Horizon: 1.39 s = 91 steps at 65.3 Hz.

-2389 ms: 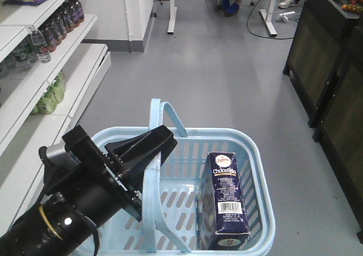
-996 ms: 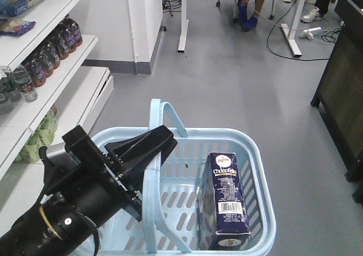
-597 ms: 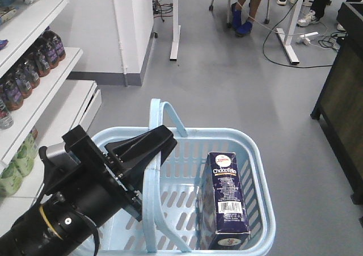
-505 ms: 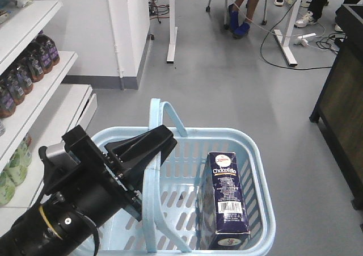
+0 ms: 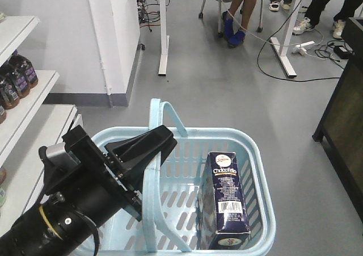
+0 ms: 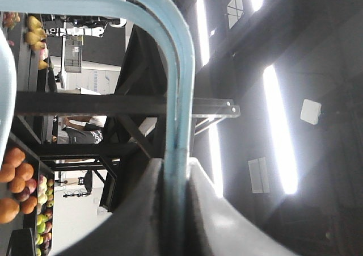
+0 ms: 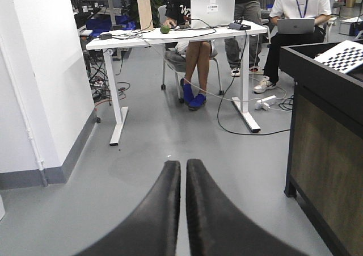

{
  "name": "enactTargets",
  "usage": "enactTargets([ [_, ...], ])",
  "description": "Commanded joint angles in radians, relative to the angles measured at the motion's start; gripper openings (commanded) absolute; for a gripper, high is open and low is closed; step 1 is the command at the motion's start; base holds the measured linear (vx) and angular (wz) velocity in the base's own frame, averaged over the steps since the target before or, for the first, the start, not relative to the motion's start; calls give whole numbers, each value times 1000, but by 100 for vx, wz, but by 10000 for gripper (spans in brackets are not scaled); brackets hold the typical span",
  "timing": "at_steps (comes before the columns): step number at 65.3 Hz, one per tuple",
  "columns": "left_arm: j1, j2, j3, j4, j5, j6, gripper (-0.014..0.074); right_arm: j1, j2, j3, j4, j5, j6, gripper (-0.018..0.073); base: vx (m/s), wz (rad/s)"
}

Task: Left arm holds basket, right arm returns cookies
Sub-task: 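Drive down the aisle toward the desks holding the basket in the left gripper, then turn the base toward the snack shelves holding the basket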

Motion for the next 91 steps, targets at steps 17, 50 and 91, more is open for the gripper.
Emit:
enactTargets([
  [17,-7,-31,-28,-7,-174,-4,-3,1,-13,18,-7,-76,-9,-6,36,1],
  [50,-7,-31,-28,-7,-174,-4,-3,1,-13,18,-7,-76,-9,-6,32,6],
  [91,-7,-31,-28,-7,-174,-4,-3,1,-13,18,-7,-76,-9,-6,21,28],
])
